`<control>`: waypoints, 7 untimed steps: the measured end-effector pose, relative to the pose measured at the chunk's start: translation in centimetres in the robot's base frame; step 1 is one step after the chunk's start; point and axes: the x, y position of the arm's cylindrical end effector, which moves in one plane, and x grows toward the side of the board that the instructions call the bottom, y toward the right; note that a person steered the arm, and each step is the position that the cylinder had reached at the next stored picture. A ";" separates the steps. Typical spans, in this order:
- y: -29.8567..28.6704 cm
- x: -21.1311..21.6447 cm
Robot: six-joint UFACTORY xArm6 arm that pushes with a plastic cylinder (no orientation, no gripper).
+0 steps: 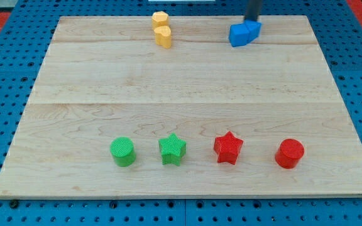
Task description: Put the cube to the left of the green circle
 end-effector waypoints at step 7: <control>0.6 9.5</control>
